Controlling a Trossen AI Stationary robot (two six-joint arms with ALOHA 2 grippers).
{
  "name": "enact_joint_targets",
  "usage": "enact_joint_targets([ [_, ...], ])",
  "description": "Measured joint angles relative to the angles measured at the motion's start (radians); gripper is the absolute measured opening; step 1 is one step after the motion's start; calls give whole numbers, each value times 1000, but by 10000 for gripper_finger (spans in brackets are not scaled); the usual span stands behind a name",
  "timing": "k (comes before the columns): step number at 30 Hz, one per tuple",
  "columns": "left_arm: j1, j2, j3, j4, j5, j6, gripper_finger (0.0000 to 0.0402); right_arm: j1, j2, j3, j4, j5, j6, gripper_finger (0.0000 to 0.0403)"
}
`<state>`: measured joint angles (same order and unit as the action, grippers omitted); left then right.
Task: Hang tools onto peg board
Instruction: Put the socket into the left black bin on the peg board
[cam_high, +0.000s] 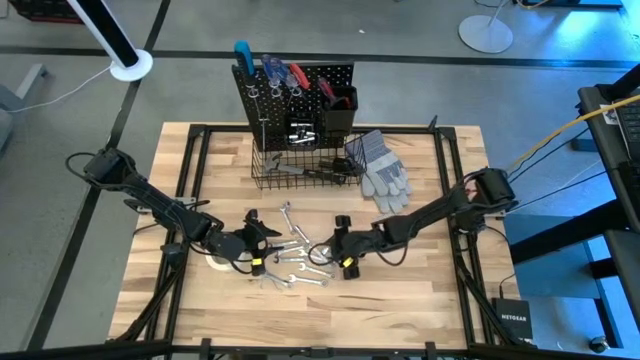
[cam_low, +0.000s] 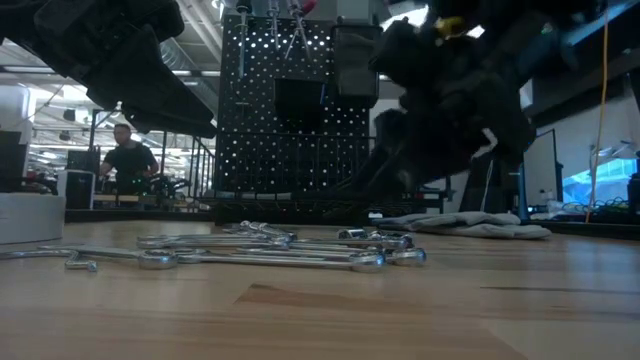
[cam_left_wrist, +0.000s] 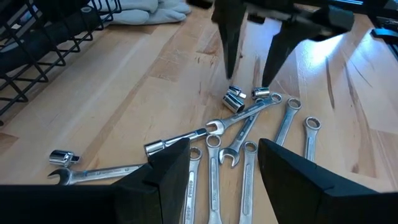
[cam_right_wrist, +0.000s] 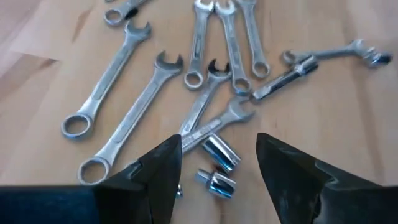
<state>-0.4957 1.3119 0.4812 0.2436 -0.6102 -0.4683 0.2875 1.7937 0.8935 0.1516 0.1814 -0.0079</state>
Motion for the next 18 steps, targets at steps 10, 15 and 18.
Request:
enact_joint_targets([
  [10, 0, 0, 0, 0, 0, 0, 182, -82, 61, 53, -33, -125, 3, 213],
  [15, 0, 0, 0, 0, 0, 0, 182, -87, 114, 65, -46, -191, 3, 213],
  [18, 0, 0, 0, -1, 0, 0, 182, -87, 133, 66, -44, -184, 4, 213],
])
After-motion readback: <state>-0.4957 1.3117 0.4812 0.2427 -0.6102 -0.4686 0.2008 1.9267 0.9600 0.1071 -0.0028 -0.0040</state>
